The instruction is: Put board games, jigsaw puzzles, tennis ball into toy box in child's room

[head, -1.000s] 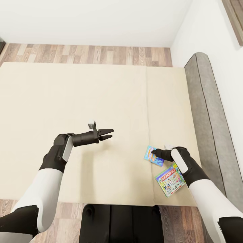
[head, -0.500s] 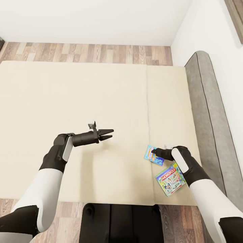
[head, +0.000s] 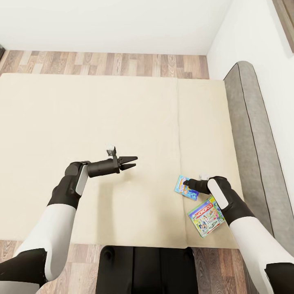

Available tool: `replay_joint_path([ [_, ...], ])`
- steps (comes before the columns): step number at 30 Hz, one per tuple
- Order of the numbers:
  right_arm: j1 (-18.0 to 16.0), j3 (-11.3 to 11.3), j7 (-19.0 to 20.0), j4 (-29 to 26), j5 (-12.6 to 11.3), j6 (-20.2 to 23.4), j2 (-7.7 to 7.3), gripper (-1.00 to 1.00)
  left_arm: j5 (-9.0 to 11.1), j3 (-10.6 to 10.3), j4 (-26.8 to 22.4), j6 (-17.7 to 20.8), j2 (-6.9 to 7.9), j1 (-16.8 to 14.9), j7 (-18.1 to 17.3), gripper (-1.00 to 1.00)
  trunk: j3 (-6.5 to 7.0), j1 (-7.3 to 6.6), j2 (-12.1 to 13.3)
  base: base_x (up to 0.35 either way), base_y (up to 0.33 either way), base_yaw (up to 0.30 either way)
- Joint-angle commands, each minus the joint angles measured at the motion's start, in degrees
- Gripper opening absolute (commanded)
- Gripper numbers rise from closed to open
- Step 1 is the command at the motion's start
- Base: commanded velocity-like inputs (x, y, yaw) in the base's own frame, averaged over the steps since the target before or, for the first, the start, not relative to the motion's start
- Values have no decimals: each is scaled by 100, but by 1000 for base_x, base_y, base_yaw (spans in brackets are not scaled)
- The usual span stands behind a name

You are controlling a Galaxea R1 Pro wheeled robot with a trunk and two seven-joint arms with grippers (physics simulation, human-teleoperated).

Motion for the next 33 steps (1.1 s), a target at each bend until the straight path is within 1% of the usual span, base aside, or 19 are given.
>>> replay_joint_path([
  [1,2,14,-34,277,-74,-225,38,100,-9,12,4,34,-8,-5,-17,100,-7,10,-4,0,0,0],
  [7,2,15,-34,277,-74,-243,39,100,-9,12,4,34,-8,-5,-19,100,-10,10,-4,0,0,0],
  [8,31,-5,-29,-50,-68,-14,26,100,-42,-19,33,5,-10,31,-15,100,-9,10,-4,0,0,0],
  [10,85,-19,-28,-60,5,-46,79,100,-88,-50,90,-48,-9,100,-10,100,-9,10,-4,0,0,0],
  [12,96,-19,-28,-98,43,-86,79,100,-88,-50,148,-48,-9,168,-10,100,-9,10,-4,0,0,0],
  [18,92,-33,-26,-66,-65,-77,64,100,-105,-74,304,-39,15,377,-14,100,-9,10,-4,0,0,0],
  [27,91,-37,-26,-52,-74,-49,50,100,-106,-84,320,-37,26,680,-20,100,-9,10,-4,0,0,0],
  [33,93,-37,-26,-61,-74,-26,45,100,-106,-84,321,-37,27,681,-20,100,-9,10,-4,0,0,0],
])
